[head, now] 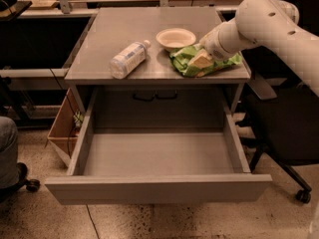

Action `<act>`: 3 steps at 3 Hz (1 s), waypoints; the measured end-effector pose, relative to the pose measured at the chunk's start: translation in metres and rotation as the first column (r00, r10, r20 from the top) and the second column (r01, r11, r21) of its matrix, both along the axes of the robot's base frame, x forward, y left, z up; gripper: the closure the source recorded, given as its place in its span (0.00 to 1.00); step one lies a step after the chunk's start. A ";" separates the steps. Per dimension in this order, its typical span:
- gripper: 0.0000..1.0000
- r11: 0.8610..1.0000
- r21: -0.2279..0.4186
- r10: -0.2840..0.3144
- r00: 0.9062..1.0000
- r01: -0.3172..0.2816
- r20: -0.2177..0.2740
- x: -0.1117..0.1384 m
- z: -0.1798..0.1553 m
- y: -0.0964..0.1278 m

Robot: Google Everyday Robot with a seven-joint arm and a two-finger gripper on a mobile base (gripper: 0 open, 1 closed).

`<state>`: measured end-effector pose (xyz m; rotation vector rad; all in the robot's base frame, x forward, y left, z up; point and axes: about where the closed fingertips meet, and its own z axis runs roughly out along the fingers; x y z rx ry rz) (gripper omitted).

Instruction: Pick green rice chip bag from top drawer and place on counter

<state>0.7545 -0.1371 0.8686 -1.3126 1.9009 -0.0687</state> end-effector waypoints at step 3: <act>0.00 0.997 -0.032 0.064 0.998 -0.064 0.000 -0.059 0.011 -0.003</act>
Offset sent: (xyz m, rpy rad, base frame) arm -0.0656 -0.0069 0.0159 -0.0333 -0.0086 0.0640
